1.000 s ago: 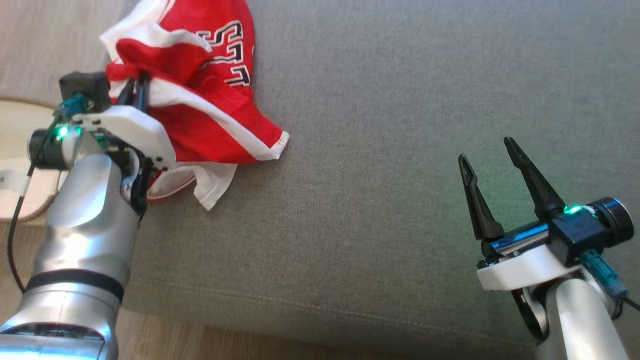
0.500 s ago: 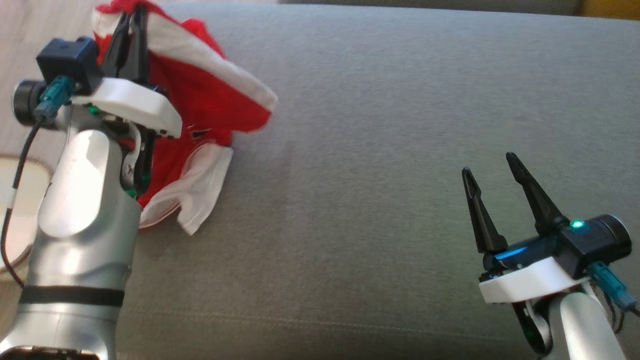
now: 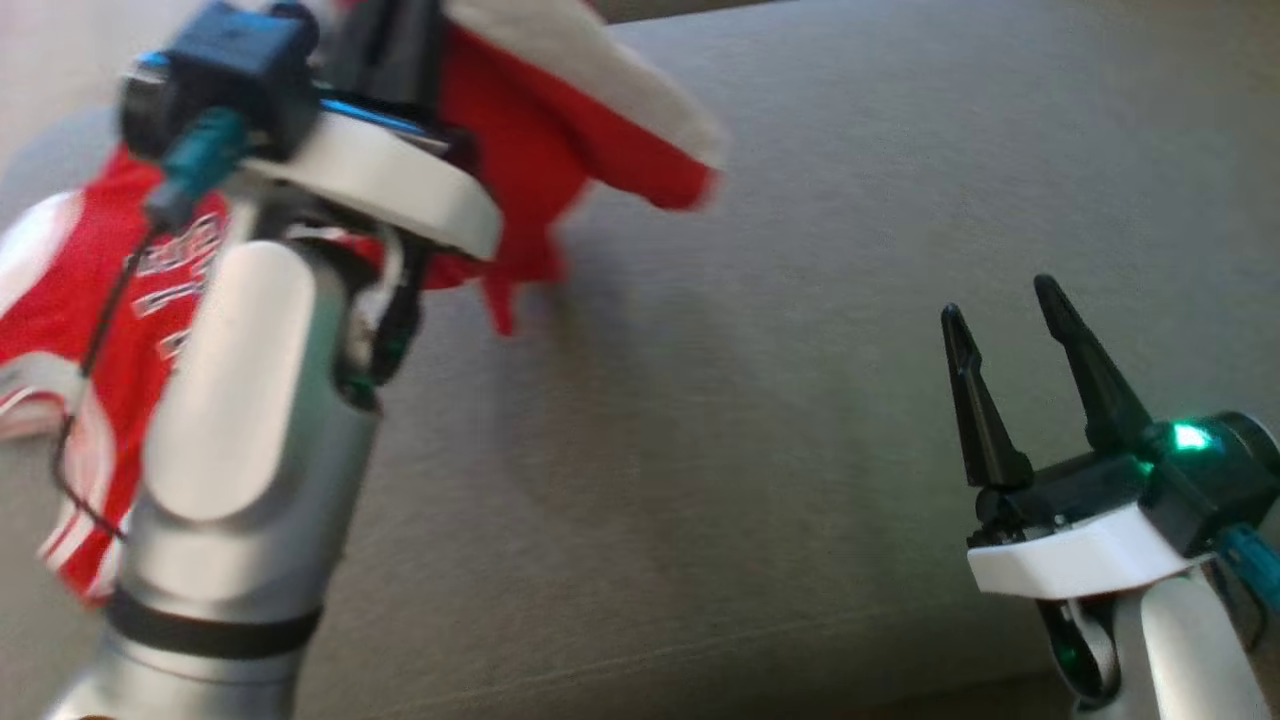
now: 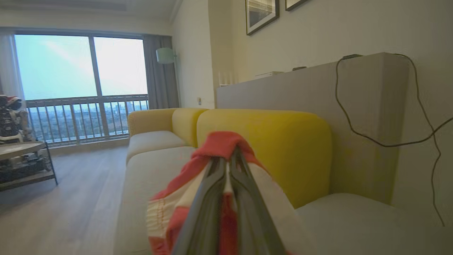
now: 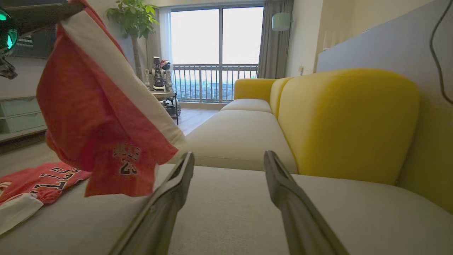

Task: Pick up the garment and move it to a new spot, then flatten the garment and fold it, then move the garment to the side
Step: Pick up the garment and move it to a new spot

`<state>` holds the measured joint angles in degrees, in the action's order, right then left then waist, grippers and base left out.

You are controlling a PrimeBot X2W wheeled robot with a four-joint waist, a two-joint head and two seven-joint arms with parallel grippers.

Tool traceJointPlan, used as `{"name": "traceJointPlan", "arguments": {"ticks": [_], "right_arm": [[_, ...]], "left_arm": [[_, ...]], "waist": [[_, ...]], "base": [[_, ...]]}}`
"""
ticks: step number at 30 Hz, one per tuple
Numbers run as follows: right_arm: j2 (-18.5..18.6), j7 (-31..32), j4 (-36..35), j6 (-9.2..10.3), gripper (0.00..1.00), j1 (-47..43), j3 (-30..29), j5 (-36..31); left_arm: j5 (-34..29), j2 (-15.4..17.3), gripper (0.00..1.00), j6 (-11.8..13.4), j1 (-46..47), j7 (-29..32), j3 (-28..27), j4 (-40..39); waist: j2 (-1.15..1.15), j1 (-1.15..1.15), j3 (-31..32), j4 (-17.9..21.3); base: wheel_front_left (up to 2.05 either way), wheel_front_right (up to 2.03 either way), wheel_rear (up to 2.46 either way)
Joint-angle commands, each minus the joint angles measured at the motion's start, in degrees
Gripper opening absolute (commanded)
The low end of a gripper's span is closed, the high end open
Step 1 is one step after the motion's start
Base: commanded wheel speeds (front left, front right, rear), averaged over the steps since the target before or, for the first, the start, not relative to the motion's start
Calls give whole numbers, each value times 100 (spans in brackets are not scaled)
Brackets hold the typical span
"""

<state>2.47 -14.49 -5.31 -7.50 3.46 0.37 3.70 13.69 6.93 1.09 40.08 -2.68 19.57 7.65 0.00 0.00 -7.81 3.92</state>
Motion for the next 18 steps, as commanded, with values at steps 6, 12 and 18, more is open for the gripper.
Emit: {"name": "traceJointPlan", "arguments": {"ticks": [6,12,18], "right_arm": [[41,-51,-353,1,100,275,187,172],[41,-51,-439,1,100,311,216,410],[41,-51,-396,1,100,302,344,587]], "left_arm": [[-20,-160,0,200,235,130,135,-5],[1,-295,0,389,-40,79,437,734],[172,-375,0,443,-368,-200,802,1773]], "waist": [[0,0,-300,1251],[0,0,-686,1946],[0,0,-957,2322]], "base": [[0,0,0],[0,0,0],[0,0,0]]}}
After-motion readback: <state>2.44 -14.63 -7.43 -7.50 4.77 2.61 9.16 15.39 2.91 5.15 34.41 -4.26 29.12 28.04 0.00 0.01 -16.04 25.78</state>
